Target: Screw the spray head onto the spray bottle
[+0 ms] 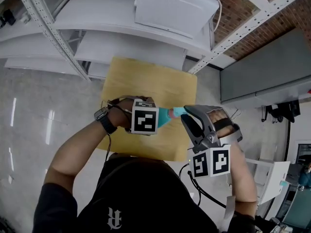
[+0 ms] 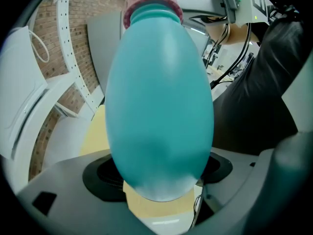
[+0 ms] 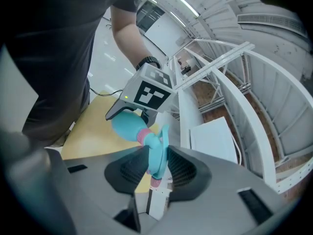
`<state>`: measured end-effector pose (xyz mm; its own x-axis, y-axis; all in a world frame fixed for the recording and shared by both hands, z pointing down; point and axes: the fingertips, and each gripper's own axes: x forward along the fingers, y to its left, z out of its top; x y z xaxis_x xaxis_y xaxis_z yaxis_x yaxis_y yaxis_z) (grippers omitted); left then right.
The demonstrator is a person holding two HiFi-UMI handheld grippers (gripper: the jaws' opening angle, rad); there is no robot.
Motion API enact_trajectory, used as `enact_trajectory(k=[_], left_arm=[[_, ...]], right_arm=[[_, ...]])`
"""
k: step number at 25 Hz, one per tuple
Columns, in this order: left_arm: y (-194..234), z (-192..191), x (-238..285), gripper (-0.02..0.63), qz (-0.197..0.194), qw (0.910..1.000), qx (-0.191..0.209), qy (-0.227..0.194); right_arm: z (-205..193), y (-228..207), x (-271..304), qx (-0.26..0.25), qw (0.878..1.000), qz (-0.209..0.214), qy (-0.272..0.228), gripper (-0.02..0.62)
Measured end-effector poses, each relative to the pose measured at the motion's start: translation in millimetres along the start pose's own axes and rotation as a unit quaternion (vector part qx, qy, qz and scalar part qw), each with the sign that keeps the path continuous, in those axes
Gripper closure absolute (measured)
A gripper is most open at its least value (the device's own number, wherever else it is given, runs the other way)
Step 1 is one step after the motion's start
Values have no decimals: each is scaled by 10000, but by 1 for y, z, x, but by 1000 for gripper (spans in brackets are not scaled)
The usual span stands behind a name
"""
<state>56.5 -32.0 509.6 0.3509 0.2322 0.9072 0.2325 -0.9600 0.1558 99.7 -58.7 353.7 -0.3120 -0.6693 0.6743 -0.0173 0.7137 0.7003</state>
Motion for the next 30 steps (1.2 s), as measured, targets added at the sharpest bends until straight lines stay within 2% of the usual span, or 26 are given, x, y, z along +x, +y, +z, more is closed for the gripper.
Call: enact_trajectory(k=[4, 7, 10, 14, 18, 21, 24, 27, 30], left_arm=[[-2, 0, -1, 181, -17, 10000, -49, -41], [2, -1, 3, 181, 120, 9999, -97, -21], [10, 0, 8, 181, 463, 9986, -237, -4], [22, 8, 19, 181, 886, 9946, -496, -219], [30, 22, 25, 181, 1063, 9895, -736, -651], [32, 29, 22, 181, 1118, 9872, -710, -887], [33, 31, 21, 181, 1178, 9875, -632, -838], [33, 31, 23, 181, 1196, 9889, -535, -697], [32, 35, 24, 181, 1141, 9884, -507, -866]], right_arm=[[3, 3, 1, -101, 9999, -4, 62, 471], [1, 5, 3, -50, 9996, 118, 241, 471], [-4, 7, 8, 204, 9970, 331, 667, 471], [-14, 10, 12, 516, 9883, 487, 1348, 471], [-12, 11, 10, 352, 9857, 473, 1578, 471], [-11, 8, 11, 265, 9868, 399, 1547, 471], [-11, 8, 7, 280, 9855, 518, 1594, 471], [-9, 11, 5, 40, 9821, 652, 1765, 485], [-7, 10, 5, -275, 9802, 610, 1863, 486]])
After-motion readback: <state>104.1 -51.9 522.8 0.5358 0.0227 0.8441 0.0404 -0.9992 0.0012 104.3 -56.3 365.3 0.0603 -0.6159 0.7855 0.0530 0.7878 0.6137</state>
